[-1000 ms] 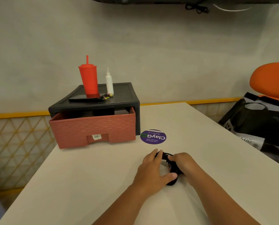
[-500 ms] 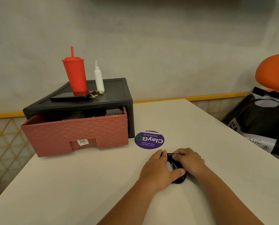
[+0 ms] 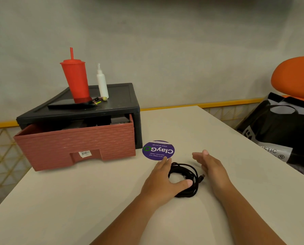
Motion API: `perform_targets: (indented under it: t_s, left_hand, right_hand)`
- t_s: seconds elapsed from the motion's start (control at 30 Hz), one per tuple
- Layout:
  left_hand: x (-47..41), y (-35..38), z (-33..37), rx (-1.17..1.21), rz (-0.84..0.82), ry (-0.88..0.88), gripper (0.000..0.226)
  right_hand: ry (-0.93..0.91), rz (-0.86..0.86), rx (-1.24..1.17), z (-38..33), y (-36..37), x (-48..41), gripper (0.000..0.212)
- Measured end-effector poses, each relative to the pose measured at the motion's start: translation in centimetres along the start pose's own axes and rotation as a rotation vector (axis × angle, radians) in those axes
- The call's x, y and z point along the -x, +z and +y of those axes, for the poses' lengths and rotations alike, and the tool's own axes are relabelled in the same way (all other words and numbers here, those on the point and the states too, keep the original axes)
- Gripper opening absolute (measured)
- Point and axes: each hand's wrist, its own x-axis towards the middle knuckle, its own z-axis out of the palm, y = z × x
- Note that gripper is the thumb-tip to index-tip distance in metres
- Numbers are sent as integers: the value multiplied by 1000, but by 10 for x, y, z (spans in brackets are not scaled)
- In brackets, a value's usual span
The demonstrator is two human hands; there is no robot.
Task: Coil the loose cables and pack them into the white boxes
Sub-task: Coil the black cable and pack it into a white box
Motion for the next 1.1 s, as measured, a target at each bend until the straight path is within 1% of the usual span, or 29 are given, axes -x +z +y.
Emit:
perform_targets:
  t_s: [0.13,0.23,0.33,0.43,0.5,0.6,0.7,0.77,0.83,0.9,1.0,1.1]
  left_hand:
    - [3,-4,-5,41,0,8,89]
    - [5,-15,-10,122,62,-1,82]
    - [8,-38,-19,147,201,7,74]
    - [10,-74,-27,48,342,64,64]
    - [10,-102,-31,-29,437,100,57]
    - [10,-144,-37,-118,572,158,48]
    - [8,-180,-48,-242,617,171,45]
    - [6,-199,-59,-309,632,152,49]
    - [6,-214,-72,-383,668,97,53]
    - [8,-226,-84,-429,753,-10,51]
    - [16,-244,-110,-372,919,-180,61]
    - [24,-252,-135,-168,1020,-309,75]
  right_hand:
    - [0,5,-3,0,2,3,38]
    - [-50,34,65,-6,2,8,33]
    - [-157,65,165,-21,6,8,27]
    - [-266,49,246,-44,20,2,28]
    - [-301,6,287,-59,35,-6,32]
    - [-302,-62,321,-79,67,-23,38]
    - [-253,-110,320,-97,103,-41,43]
    - [-196,-142,272,-104,127,-53,45]
    - [-90,-151,199,-108,149,-65,49]
    - [45,-118,80,-109,164,-74,54]
    - [189,-113,-133,-110,180,-83,57]
    - [223,-110,-217,-108,188,-88,53]
